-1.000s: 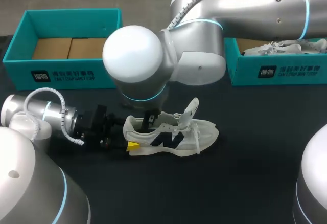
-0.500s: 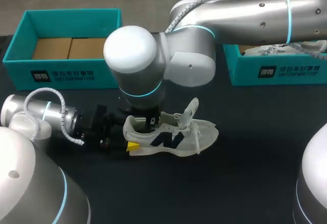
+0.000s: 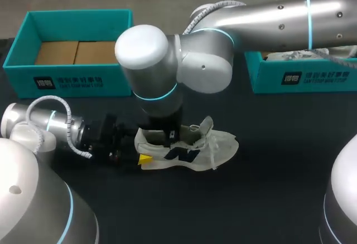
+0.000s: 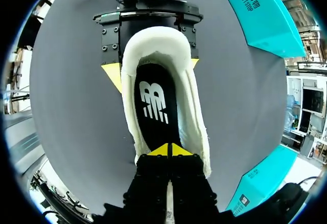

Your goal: Take the shoe out of the shoebox, open the shoe tongue, remove and reinsert the insole, then place the shoe into the shoebox

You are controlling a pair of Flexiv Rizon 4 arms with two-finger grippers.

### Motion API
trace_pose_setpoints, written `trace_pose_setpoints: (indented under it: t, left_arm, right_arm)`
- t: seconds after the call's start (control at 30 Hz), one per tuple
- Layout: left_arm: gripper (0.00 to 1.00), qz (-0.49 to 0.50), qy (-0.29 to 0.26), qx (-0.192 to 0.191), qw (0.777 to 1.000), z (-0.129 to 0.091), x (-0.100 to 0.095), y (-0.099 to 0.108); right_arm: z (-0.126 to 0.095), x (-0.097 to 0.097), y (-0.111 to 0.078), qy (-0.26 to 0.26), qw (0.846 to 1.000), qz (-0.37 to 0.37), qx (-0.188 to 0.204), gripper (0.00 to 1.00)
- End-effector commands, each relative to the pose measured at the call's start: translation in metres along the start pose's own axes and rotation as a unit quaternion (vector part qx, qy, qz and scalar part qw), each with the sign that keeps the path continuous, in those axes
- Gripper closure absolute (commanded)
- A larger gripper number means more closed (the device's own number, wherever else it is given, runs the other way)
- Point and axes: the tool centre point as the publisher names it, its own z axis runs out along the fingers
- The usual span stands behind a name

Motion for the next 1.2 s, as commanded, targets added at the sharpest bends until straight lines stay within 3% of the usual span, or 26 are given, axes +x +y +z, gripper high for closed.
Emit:
trace_pose_setpoints:
  t: [0.03,0.23,0.57,0.67,0.77,1.2]
  left_arm:
    - [1.00,-0.001,-0.001,0.000,1.000,0.000,0.001,0.005]
    - [1.00,-0.001,-0.001,0.000,1.000,0.000,0.001,0.005]
    - [1.00,-0.001,-0.001,0.000,1.000,0.000,0.001,0.005]
    - [1.00,-0.001,-0.001,0.000,1.000,0.000,0.001,0.005]
    - [1.00,-0.001,-0.001,0.000,1.000,0.000,0.001,0.005]
    - [1.00,-0.001,-0.001,0.000,1.000,0.000,0.001,0.005]
  right_arm:
    - [0.005,0.007,-0.008,0.007,1.000,0.004,-0.003,1.00]
    - [0.009,0.011,-0.006,0.011,1.000,0.020,-0.012,1.00]
    - [0.018,0.000,0.001,-0.035,0.995,0.079,-0.049,1.00]
    - [0.021,-0.002,0.002,-0.034,0.995,0.078,-0.050,0.78]
    - [0.024,-0.004,0.005,-0.033,0.995,0.077,-0.051,0.69]
    - [0.045,-0.005,0.021,0.005,0.998,0.052,-0.044,0.65]
